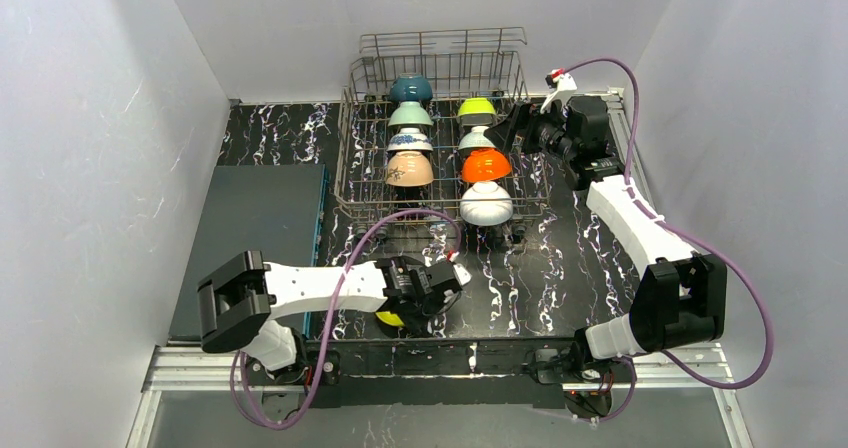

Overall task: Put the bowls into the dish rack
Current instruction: Pick up the bowl from the center of the board, then place the bowl in the dish rack.

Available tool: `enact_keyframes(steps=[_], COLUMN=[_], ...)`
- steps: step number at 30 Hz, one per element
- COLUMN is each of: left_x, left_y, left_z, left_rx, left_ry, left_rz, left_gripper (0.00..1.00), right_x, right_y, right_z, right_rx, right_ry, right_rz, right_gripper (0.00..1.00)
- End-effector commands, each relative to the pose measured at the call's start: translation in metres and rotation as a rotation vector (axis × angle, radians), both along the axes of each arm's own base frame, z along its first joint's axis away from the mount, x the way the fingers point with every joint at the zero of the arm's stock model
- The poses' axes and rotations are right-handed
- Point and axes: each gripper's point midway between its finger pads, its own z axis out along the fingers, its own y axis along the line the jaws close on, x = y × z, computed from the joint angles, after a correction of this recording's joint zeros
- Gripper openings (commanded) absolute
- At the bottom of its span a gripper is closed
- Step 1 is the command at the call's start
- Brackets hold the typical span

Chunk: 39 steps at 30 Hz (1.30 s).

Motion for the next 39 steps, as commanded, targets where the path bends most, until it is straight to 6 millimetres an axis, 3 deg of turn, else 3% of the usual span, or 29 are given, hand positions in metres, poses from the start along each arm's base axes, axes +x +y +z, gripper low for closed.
enact_keyframes(steps=[1,7,13,18,22,25,31,36,39], left_x=[-0.002,-0.007,0.006,0.045,0.084,0.115,0.177,0.222,0.233], left_y=[-0.023,-0.044,-0.068,-0.083,-0.084,-0.081,-0.065,-0.046,-0.035], left_z=[0.034,0.089,0.166,0.239,0.278,0.296,0.313,0.303,0.289], left_rx=[-0.152,-0.368,-0.702,-1.026,-1.181,-1.228,-1.277,-1.23,-1.167], left_ry=[-0.006,-0.013,-0.006,-0.111,-0.199,-0.238,-0.362,-0.556,-0.653], left_rz=[-0.063,-0.23,-0.34,-0.374,-0.364,-0.345,-0.315,-0.298,-0.341], left_gripper=[0.0,0.0,0.0,0.0,0.0,0.0,0.0,0.0,0.0], right_x=[0.003,-0.004,-0.01,-0.014,-0.014,-0.015,-0.01,-0.004,-0.005], right_y=[0.004,0.011,0.016,0.02,0.021,0.025,0.033,0.033,0.039], right_z=[0.028,0.035,0.045,0.05,0.049,0.05,0.048,0.041,0.039], right_rx=[0.029,0.048,0.074,0.084,0.079,0.105,0.21,0.234,0.229], right_ry=[-0.053,-0.07,-0.074,-0.06,-0.034,-0.025,0.082,0.158,0.193], right_rz=[0.024,0.08,0.114,0.141,0.156,0.168,0.163,0.128,0.148], right_gripper=[0.99,0.99,0.99,0.99,0.99,0.99,0.99,0.99,0.99])
